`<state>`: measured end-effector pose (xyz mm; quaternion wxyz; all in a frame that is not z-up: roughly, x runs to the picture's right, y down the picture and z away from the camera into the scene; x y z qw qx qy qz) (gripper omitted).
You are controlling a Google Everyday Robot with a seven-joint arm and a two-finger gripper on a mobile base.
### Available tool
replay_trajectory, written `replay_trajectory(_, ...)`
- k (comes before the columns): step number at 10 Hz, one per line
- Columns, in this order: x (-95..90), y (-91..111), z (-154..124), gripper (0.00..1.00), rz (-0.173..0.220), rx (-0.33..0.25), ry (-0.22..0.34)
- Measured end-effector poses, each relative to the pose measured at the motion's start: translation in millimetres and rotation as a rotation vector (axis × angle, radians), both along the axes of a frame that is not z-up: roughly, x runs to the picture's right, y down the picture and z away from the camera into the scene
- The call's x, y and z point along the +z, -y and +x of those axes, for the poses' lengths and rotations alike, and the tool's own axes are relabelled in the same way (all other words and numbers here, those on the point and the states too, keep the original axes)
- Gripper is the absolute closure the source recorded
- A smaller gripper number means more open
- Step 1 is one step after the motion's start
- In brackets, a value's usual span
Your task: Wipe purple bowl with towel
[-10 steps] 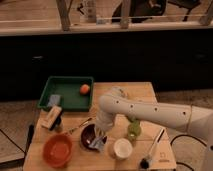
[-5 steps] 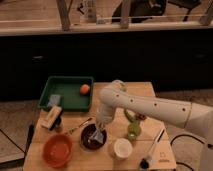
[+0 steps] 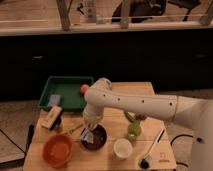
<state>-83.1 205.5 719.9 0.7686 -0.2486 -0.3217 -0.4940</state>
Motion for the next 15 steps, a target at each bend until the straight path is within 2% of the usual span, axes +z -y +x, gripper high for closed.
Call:
replay_trajectory(3, -23.9, -30.3, 10.4, 0.96, -0.003, -0.016, 0.024)
replay_trajectory(5, -24.6, -41.3, 25.4, 0.96, -0.009, -0.014, 0.01)
replay_trajectory(6, -20.0, -41.4, 37.6, 0.96, -0.01, 0.004, -0.018)
replay_trajectory(8, -9.0, -30.8, 52.2, 0.96, -0.003, 0.037, -0.055)
replay_trajectory(11, 7.0, 0.0, 56.8, 0.96, 0.019, 0.054, -0.089)
replay_trajectory(13, 7.6, 9.6, 40.5, 0.96, 0.034, 0.039, -0.077)
replay_trajectory(15, 2.3, 11.2, 17.2, 0.96, 0.046, 0.009, -0.043)
